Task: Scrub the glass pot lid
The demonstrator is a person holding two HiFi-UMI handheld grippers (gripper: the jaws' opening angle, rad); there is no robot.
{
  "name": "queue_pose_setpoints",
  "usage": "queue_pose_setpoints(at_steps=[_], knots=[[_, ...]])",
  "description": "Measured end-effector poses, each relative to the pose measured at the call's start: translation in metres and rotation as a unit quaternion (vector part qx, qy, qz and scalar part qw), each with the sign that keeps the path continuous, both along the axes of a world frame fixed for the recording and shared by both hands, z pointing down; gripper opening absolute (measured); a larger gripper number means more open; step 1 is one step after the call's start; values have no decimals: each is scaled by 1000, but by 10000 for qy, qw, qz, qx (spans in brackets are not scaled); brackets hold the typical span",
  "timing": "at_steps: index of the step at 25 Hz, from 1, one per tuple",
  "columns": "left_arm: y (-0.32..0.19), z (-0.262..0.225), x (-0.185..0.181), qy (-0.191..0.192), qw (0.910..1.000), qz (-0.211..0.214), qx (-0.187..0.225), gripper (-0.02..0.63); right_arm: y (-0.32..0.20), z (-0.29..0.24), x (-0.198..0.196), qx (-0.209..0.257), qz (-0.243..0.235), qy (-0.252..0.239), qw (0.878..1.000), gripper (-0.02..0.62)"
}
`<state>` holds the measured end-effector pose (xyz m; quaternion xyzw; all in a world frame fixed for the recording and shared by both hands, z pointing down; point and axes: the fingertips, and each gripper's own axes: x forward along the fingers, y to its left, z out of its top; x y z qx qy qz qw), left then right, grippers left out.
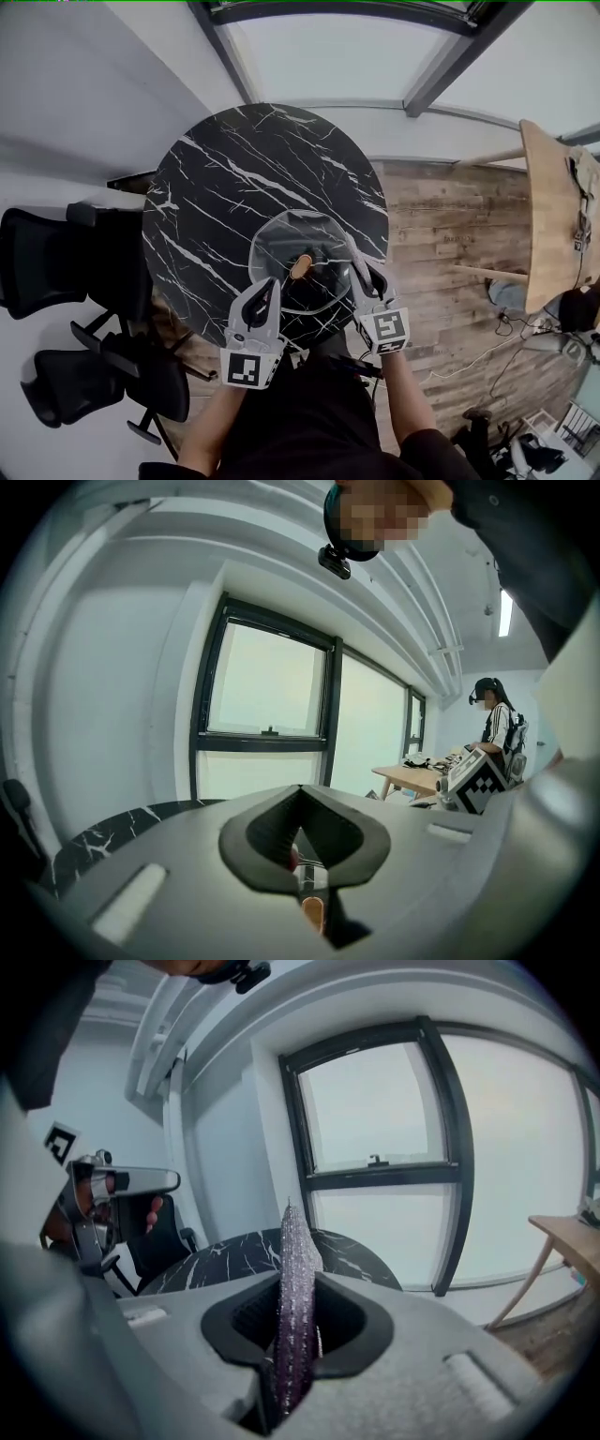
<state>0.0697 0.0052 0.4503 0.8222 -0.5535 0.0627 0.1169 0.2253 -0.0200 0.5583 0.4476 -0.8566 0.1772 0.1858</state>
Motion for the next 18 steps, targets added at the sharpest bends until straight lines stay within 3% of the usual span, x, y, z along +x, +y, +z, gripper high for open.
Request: queue_pose_setpoints(at_steps=[18], knots=[[4,32,-16,-61,9986,-453,-254,3,-13,115,-26,-572,-996,1200,9861,72]])
